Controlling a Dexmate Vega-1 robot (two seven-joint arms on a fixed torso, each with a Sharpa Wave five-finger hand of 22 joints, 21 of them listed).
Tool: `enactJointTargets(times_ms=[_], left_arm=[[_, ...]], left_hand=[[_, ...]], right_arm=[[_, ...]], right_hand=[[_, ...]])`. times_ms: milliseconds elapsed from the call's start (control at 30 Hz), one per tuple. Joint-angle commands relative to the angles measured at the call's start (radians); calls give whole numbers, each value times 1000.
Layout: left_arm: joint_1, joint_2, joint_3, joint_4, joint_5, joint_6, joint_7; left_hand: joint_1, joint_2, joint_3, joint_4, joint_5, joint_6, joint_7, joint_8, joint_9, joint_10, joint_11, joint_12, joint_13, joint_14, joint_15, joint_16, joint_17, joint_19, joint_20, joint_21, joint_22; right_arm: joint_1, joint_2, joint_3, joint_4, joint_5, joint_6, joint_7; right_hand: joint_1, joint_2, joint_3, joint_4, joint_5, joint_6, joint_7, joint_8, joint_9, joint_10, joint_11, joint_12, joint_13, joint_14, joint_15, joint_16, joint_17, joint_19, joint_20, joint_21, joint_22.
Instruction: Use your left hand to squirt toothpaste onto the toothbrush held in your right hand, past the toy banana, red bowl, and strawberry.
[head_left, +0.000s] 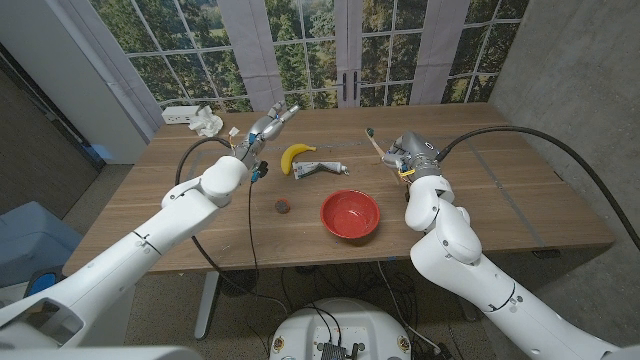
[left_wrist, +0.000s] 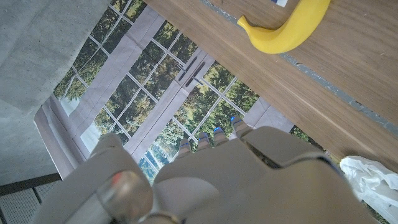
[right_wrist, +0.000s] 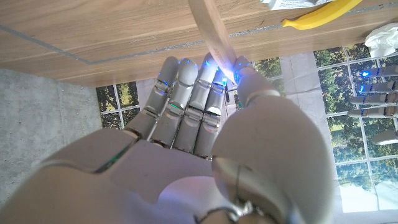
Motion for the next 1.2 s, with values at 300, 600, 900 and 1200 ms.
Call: enactJointTargets(times_ms=[300,600,900,1200], left_arm=[[55,-45,-53,64,-51,-216,-37],[71,-73,-68,98,-66,-311,-48],[81,-104,-79,140,-95,-398,-73],[72,-127,-82,195,-110,-477,-109]], left_hand=[[-99,73,19,72,23,80,1,-3,1,-53,-30,0,0,-73,-33,5,-4,-36,-26,18,1],[-120,110,130,110,52,136,15,-8,1,4,-37,1,-1,-21,-61,5,-8,34,-56,30,-2],[-90,118,432,105,58,205,45,-18,1,71,-47,-10,-1,37,-87,-5,-10,88,-68,17,-4],[-65,115,547,92,35,232,45,-17,1,99,-66,-12,-2,67,-104,-4,-12,127,-82,20,-5]], right_arm=[[-20,-18,-69,-12,173,3,-262],[-21,-33,-99,-7,226,23,-319],[-4,-47,-140,3,256,33,-345],[11,-48,-168,20,278,50,-365]], right_hand=[[8,19,54,46,8,0,3,3,4,47,-49,3,5,-14,-90,5,1,-2,-3,4,0],[-4,23,57,51,10,-13,-10,0,10,27,-50,-11,-4,-38,-90,-17,-7,-8,-2,3,0],[-7,33,37,50,9,-24,-16,-7,7,10,-51,-20,-8,-38,-93,-39,-48,-18,-2,-2,-1],[-5,40,14,48,9,-33,-21,-14,3,12,-47,-25,-19,-37,-94,-57,-85,-21,-1,-6,-2]])
